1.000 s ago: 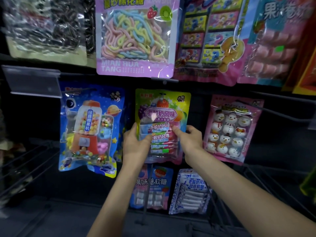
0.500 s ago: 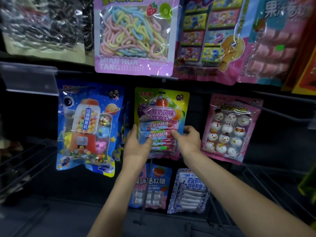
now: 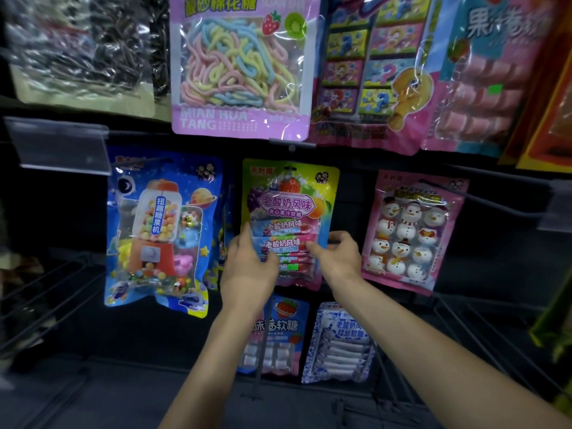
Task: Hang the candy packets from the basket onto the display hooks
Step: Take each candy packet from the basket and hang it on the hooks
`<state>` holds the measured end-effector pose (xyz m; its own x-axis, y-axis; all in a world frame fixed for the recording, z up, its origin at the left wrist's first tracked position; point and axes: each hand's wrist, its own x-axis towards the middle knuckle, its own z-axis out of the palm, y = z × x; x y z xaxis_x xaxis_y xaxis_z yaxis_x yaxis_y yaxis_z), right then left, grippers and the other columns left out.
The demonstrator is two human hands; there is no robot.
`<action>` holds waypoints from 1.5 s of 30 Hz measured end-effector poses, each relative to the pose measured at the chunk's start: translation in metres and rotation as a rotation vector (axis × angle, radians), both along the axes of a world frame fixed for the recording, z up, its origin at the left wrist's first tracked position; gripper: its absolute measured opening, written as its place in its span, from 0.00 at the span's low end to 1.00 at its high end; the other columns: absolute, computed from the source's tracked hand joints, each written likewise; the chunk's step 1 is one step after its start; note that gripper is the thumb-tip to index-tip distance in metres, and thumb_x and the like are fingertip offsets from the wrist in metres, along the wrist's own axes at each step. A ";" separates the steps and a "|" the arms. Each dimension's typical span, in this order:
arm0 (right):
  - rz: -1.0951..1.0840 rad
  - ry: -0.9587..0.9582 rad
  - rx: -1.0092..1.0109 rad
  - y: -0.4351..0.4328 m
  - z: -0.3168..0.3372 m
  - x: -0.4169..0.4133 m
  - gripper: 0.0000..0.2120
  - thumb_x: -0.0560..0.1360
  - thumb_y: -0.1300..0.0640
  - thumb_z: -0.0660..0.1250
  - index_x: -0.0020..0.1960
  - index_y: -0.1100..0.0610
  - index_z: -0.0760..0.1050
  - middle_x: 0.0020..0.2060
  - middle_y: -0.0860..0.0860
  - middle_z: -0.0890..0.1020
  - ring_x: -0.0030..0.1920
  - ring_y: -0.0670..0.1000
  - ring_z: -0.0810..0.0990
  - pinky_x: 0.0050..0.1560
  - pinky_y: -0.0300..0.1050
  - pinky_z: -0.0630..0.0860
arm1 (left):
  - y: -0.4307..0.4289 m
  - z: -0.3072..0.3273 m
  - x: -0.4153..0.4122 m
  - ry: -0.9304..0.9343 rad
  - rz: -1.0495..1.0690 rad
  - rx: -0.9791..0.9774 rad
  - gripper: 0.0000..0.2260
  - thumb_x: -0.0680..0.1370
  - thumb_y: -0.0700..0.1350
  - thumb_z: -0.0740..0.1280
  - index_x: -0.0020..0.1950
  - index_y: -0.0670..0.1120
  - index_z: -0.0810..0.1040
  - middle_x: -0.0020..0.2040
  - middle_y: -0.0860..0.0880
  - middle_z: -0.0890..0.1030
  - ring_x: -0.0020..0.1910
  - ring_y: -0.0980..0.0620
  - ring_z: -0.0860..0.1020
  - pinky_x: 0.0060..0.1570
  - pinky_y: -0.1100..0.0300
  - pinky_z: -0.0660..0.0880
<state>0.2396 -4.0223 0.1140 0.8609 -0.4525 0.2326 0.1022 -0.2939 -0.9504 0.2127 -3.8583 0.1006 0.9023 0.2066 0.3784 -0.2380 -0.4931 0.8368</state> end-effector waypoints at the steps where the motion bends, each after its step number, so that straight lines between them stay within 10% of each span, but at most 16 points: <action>1: -0.007 0.007 -0.010 0.001 0.001 -0.002 0.16 0.75 0.52 0.78 0.55 0.51 0.73 0.45 0.47 0.83 0.45 0.49 0.83 0.43 0.44 0.76 | 0.000 0.001 -0.002 -0.007 -0.003 0.010 0.34 0.80 0.50 0.69 0.83 0.55 0.58 0.78 0.46 0.67 0.76 0.44 0.69 0.68 0.44 0.74; 7: -0.038 0.031 -0.115 0.003 -0.004 -0.028 0.17 0.76 0.52 0.77 0.58 0.53 0.72 0.43 0.46 0.79 0.39 0.44 0.78 0.36 0.40 0.71 | 0.003 0.012 -0.028 -0.023 -0.002 0.114 0.31 0.81 0.51 0.68 0.82 0.56 0.60 0.74 0.47 0.69 0.68 0.45 0.75 0.61 0.48 0.75; 12: -0.007 0.086 -0.245 -0.002 -0.010 -0.063 0.27 0.76 0.49 0.77 0.71 0.52 0.71 0.63 0.52 0.77 0.53 0.49 0.76 0.51 0.44 0.75 | 0.005 0.015 -0.052 -0.052 -0.031 0.237 0.32 0.81 0.51 0.68 0.83 0.52 0.60 0.73 0.47 0.69 0.62 0.47 0.78 0.56 0.53 0.76; 30: 0.343 0.083 -0.999 -0.116 -0.005 -0.297 0.43 0.77 0.35 0.69 0.83 0.39 0.49 0.83 0.42 0.49 0.83 0.47 0.53 0.80 0.46 0.59 | -0.063 -0.033 -0.203 -0.293 -0.249 0.768 0.30 0.78 0.59 0.64 0.79 0.53 0.67 0.76 0.45 0.67 0.76 0.42 0.66 0.70 0.42 0.71; 38: 0.547 0.324 -1.036 -0.158 -0.058 -0.390 0.39 0.79 0.34 0.65 0.83 0.37 0.48 0.79 0.36 0.50 0.78 0.40 0.57 0.75 0.41 0.66 | -0.081 -0.095 -0.279 -0.252 -0.495 0.858 0.24 0.78 0.57 0.63 0.73 0.51 0.75 0.71 0.45 0.75 0.68 0.42 0.75 0.63 0.44 0.76; 45: 0.625 0.520 -1.235 -0.182 -0.146 -0.407 0.39 0.80 0.39 0.66 0.84 0.47 0.52 0.80 0.54 0.55 0.78 0.58 0.63 0.67 0.53 0.73 | -0.081 -0.179 -0.308 -0.051 -0.704 1.032 0.24 0.78 0.62 0.60 0.71 0.53 0.76 0.67 0.47 0.77 0.62 0.42 0.79 0.56 0.47 0.79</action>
